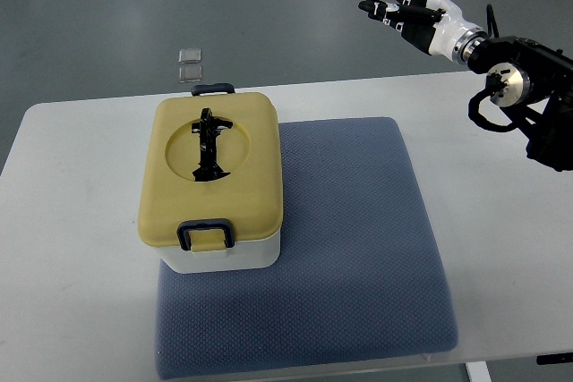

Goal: Open white storage box with right hand
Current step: 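Swing the right hand over the box and lower it toward the black lid handle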

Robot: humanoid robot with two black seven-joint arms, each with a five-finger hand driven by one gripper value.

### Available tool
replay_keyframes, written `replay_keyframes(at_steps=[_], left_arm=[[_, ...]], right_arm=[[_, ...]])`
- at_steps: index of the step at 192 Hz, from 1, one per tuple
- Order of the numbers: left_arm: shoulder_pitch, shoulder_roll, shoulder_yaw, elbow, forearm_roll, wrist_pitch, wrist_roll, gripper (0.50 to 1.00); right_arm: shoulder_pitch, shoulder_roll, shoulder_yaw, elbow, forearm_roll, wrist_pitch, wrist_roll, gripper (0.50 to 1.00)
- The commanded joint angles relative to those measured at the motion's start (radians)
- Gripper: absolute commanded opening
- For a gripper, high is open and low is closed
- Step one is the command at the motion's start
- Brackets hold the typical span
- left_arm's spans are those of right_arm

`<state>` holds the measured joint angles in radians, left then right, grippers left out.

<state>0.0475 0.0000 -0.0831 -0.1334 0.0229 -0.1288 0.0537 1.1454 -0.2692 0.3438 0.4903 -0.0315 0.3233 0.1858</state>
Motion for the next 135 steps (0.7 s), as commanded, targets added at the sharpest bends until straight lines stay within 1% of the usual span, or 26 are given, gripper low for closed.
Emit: replay_keyframes(at_steps=[1, 19, 27, 50, 85, 106, 124, 135], left_arm=[[0.0, 0.0, 0.0, 0.0, 0.0, 0.0, 0.0, 1.0], [0.0, 0.0, 0.0, 0.0, 0.0, 0.0, 0.0, 1.0], [0.0, 0.0, 0.0, 0.0, 0.0, 0.0, 0.0, 1.0], [0.0, 0.0, 0.0, 0.0, 0.0, 0.0, 0.0, 1.0], [0.0, 0.0, 0.0, 0.0, 0.0, 0.0, 0.0, 1.0], [0.0, 0.0, 0.0, 0.0, 0.0, 0.0, 0.0, 1.0], [0.0, 0.0, 0.0, 0.0, 0.0, 0.0, 0.0, 1.0], [0.0, 0.0, 0.0, 0.0, 0.0, 0.0, 0.0, 1.0]], right_arm=[[0.031, 0.007, -0.003, 0.002, -0.094, 0.008, 0.001, 0.934], [0.057, 0.008, -0.002, 0.025, -0.261, 0.029, 0.011, 0.934], [0.066, 0.005, -0.002, 0.045, -0.346, 0.026, 0.031, 0.934], [0.092, 0.01, -0.002, 0.074, -0.582, 0.019, 0.113, 0.934], [0.145, 0.016, -0.002, 0.183, -0.893, 0.017, 0.164, 0.932], [0.183, 0.065, -0.003, 0.251, -1.108, 0.017, 0.181, 0.932], [0.212, 0.11, -0.022, 0.271, -1.257, 0.017, 0.201, 0.932], [0.24, 0.133, -0.055, 0.274, -1.32, 0.01, 0.225, 0.932]])
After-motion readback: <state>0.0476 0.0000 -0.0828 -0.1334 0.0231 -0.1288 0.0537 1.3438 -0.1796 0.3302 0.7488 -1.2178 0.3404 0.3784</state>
